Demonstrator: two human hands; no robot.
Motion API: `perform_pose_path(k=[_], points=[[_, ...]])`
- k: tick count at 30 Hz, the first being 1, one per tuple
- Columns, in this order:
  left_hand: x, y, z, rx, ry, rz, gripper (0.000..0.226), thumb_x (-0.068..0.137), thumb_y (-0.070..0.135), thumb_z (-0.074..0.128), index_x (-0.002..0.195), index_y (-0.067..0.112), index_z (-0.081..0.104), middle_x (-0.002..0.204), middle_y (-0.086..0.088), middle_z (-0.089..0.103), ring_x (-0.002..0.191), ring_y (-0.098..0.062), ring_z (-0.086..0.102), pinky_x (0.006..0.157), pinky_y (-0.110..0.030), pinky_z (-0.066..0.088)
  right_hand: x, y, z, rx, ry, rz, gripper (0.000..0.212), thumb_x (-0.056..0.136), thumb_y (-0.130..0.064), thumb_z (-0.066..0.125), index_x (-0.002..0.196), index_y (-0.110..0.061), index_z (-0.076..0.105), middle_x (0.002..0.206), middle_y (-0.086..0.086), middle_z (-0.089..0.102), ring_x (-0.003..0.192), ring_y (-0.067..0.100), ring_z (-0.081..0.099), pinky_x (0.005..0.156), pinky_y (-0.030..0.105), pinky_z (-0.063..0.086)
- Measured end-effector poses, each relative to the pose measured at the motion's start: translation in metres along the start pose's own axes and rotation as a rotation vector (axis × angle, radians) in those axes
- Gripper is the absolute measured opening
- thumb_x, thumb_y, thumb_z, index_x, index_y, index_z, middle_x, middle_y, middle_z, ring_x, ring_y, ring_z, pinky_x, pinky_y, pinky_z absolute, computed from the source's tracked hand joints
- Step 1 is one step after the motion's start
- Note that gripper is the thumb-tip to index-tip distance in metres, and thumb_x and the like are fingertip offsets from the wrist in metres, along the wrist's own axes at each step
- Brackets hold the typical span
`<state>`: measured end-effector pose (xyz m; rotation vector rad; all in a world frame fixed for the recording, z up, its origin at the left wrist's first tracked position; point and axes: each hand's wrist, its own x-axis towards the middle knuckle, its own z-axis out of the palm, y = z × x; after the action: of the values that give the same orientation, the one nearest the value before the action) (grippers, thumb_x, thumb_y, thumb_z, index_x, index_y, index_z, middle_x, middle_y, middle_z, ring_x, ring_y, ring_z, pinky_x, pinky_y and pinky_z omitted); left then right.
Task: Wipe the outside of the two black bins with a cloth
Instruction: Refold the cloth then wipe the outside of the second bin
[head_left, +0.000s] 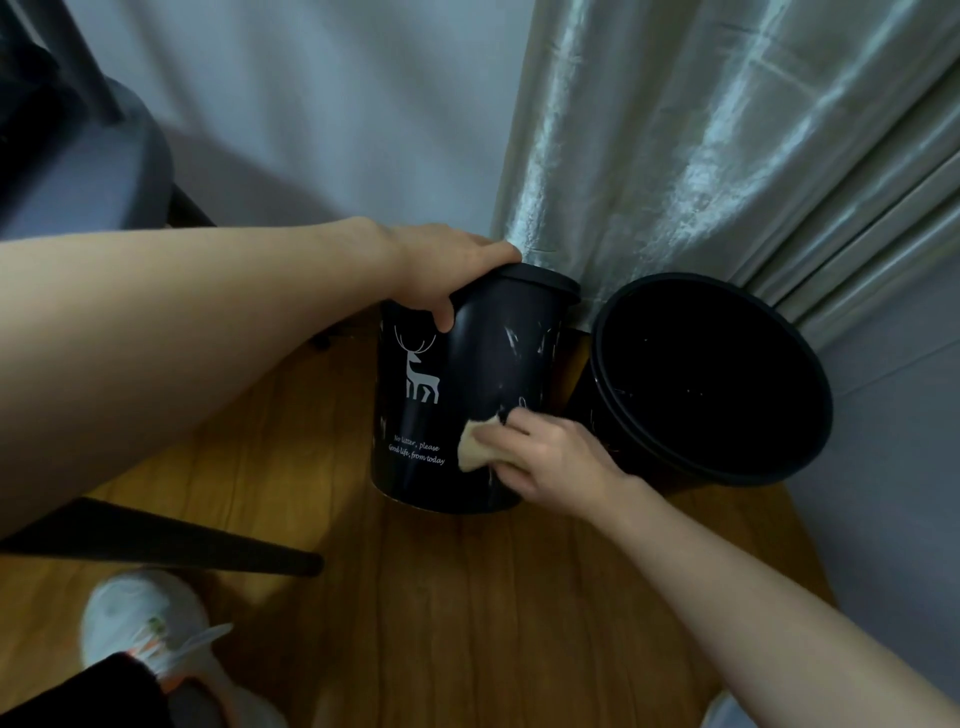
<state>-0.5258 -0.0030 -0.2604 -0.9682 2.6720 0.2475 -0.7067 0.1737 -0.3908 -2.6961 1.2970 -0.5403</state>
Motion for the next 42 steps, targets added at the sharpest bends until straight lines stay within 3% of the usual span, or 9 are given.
perform_pose_path(k=[3,10,16,19,22,25,30,36,42], points=[[0.001,0.000,0.000,0.002,0.001,0.004,0.102,0.063,0.014,0.088,0.143,0.024,0.025,0.139,-0.007,0.047,0.117,-0.035,0.053,0.096,-0.045,0.044,0.006,0.004,-0.006,-0.012,-0.034,-0.011,0.034,0.089,-0.027,0.052,0.121,-0.018,0.061,0.093,0.004,0.057,0.075,0.022,0.062,0.053,0.038,0.057],[-0.002,0.003,-0.002,-0.002,-0.001,0.006,0.101,0.062,0.015,0.088,0.143,0.021,0.027,0.133,-0.009,0.052,0.112,-0.034,0.055,0.092,-0.042,0.045,0.075,0.017,-0.040,0.039,0.236,0.357,0.036,0.089,-0.033,0.063,0.124,-0.024,0.062,0.095,0.005,0.058,0.080,0.033,0.063,0.067,0.046,0.056],[-0.004,0.003,-0.003,-0.007,-0.001,0.018,0.115,0.068,0.013,0.085,0.153,0.036,0.010,0.142,-0.007,0.045,0.123,-0.030,0.049,0.092,-0.031,0.037,0.072,0.021,-0.042,0.021,0.223,0.282,0.044,0.091,-0.043,0.051,0.126,-0.020,0.062,0.091,0.006,0.057,0.078,0.030,0.062,0.062,0.044,0.056],[-0.003,0.004,-0.004,-0.016,0.001,0.031,0.114,0.072,0.010,0.082,0.153,0.041,0.007,0.142,-0.005,0.044,0.124,-0.029,0.047,0.088,-0.026,0.030,0.065,0.034,-0.048,0.022,0.261,0.377,0.039,0.091,-0.040,0.059,0.127,-0.024,0.062,0.095,0.004,0.059,0.084,0.031,0.062,0.071,0.042,0.054],[-0.004,0.003,-0.004,-0.023,-0.001,0.033,0.114,0.071,0.009,0.083,0.152,0.041,0.010,0.144,-0.004,0.043,0.127,-0.029,0.045,0.089,-0.026,0.030,0.073,0.036,-0.050,0.025,0.273,0.422,0.038,0.092,-0.034,0.063,0.129,-0.025,0.061,0.098,0.005,0.060,0.089,0.030,0.062,0.077,0.039,0.052],[-0.006,0.000,-0.004,-0.012,-0.009,0.035,0.116,0.070,0.010,0.084,0.152,0.043,0.009,0.142,-0.005,0.045,0.125,-0.029,0.047,0.089,-0.027,0.032,0.078,0.034,-0.048,0.051,0.267,0.358,0.038,0.091,-0.031,0.064,0.128,-0.021,0.062,0.097,0.005,0.059,0.087,0.028,0.062,0.075,0.038,0.052],[-0.004,-0.001,-0.004,-0.018,-0.019,0.029,0.116,0.070,0.011,0.084,0.152,0.044,0.008,0.139,-0.006,0.046,0.122,-0.031,0.048,0.092,-0.032,0.036,0.060,0.032,-0.039,0.063,0.272,0.417,0.036,0.091,-0.032,0.063,0.126,-0.021,0.062,0.097,0.005,0.059,0.085,0.030,0.063,0.073,0.038,0.053],[-0.007,0.000,-0.004,-0.019,-0.022,0.020,0.117,0.069,0.007,0.083,0.152,0.041,0.008,0.138,-0.006,0.045,0.121,-0.032,0.049,0.091,-0.034,0.037,0.023,0.016,-0.018,0.098,0.091,0.198,0.037,0.092,-0.035,0.053,0.125,-0.021,0.062,0.092,0.003,0.057,0.073,0.025,0.062,0.058,0.043,0.056],[-0.005,0.002,-0.002,-0.042,-0.015,0.018,0.118,0.067,0.003,0.083,0.153,0.038,0.010,0.141,-0.005,0.042,0.123,-0.032,0.047,0.090,-0.033,0.036,0.062,0.030,-0.037,0.106,0.279,0.500,0.035,0.093,-0.033,0.062,0.126,-0.024,0.061,0.104,0.004,0.061,0.095,0.029,0.062,0.080,0.037,0.050]])
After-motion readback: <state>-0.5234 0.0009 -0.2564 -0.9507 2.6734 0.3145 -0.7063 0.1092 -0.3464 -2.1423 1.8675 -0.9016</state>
